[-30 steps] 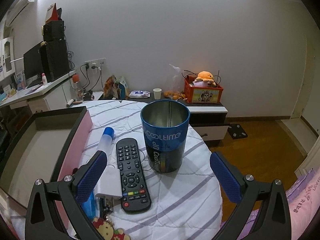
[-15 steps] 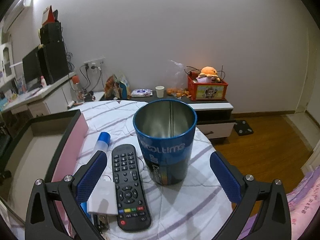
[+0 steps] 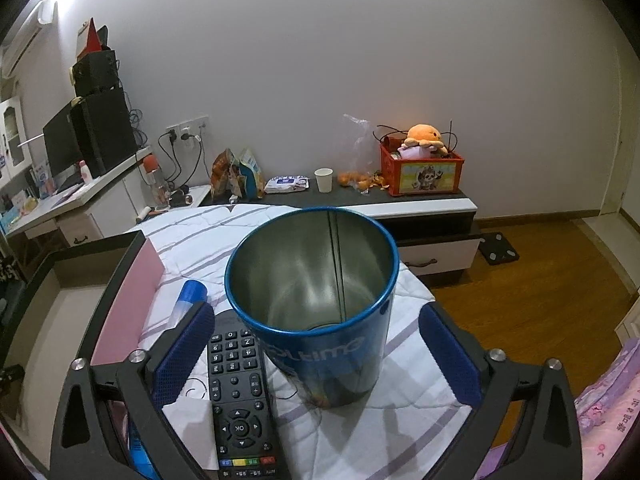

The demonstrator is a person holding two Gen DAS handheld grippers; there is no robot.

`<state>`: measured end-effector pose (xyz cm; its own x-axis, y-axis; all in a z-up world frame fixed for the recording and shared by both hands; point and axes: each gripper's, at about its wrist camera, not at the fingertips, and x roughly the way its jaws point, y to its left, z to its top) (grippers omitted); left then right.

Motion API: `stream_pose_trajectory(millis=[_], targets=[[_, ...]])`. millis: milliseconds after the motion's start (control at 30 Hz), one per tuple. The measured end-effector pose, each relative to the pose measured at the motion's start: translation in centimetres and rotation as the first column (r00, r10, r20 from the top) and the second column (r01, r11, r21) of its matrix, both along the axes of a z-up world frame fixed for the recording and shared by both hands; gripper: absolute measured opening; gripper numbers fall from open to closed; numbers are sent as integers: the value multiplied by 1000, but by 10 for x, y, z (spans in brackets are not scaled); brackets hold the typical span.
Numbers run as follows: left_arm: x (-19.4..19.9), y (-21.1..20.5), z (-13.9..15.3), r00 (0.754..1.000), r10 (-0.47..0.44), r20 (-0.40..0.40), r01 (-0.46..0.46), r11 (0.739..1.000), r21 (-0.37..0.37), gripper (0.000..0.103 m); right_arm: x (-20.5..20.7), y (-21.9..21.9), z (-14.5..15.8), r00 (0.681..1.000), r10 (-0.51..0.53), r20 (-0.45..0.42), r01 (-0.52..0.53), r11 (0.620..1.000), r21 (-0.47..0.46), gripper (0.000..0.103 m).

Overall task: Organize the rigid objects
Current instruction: 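Grasp the tray box rim with the left tool while the right tool grasps the blue tin can, then place the blue tin can into the tray box and open the right tool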

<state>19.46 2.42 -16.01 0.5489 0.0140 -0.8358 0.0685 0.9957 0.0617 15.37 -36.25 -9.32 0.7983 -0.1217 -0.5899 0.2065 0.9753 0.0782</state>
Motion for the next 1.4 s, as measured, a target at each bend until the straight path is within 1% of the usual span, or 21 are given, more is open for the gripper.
stream_pose_trajectory(millis=[33,67,100,233,367,500,600,667,700,767,867,933,1000,1100,1233,1400], targets=[[0,0,0,1000,-1,0,1,1000,-1,8,1,-1,-1,1000,5,-6,-4,1000,2,87],[0,1,1,1000,0,0,0,1000,-1,8,2,-1,-2,1000,5,-12,-5,1000,3,72],[0,0,1,1000,1,0,-1,1000,-1,8,3,-3,-3,1000,5,-19,-5,1000,0,71],[0,1,1,1000,-1,-2,1,1000,-6,8,3,-5,-2,1000,17,-14,-17,1000,7,70],[-5,1,5,1000,-4,7,4,1000,-7,8,0,0,0,1000,21,-5,-21,1000,-15,70],[-10,4,8,1000,-7,16,7,1000,-20,8,-10,18,14,999,-2,37,6,994,-108,70],[-12,6,10,1000,-10,25,11,999,-35,8,-18,38,33,997,16,74,-4,988,-151,70],[-14,6,12,999,-12,31,13,999,-38,8,-26,57,50,992,64,110,-47,988,-146,70],[-15,7,14,999,-12,36,13,999,-40,8,-30,71,60,986,104,129,-85,986,-146,70],[-17,9,16,999,-12,42,14,999,-50,8,-34,95,71,975,172,142,-150,977,-152,70],[-19,11,18,999,-17,48,20,998,-67,8,-34,135,77,943,298,146,-282,951,-126,70],[-21,12,20,998,-20,52,23,997,-71,8,-31,164,73,922,365,131,-353,929,-111,70],[-22,12,20,998,-24,54,28,997,-71,8,-25,187,64,908,406,104,-395,912,-110,70],[-24,14,20,998,-29,56,34,996,-83,8,-14,224,40,888,457,44,-452,887,-95,70],[-23,18,17,998,-40,48,45,994,-100,8,-5,241,17,878,479,-8,-479,875,-74,70],[-23,23,11,998,-47,38,51,992,-114,9,-4,248,9,877,478,-33,-480,876,-47,71]])
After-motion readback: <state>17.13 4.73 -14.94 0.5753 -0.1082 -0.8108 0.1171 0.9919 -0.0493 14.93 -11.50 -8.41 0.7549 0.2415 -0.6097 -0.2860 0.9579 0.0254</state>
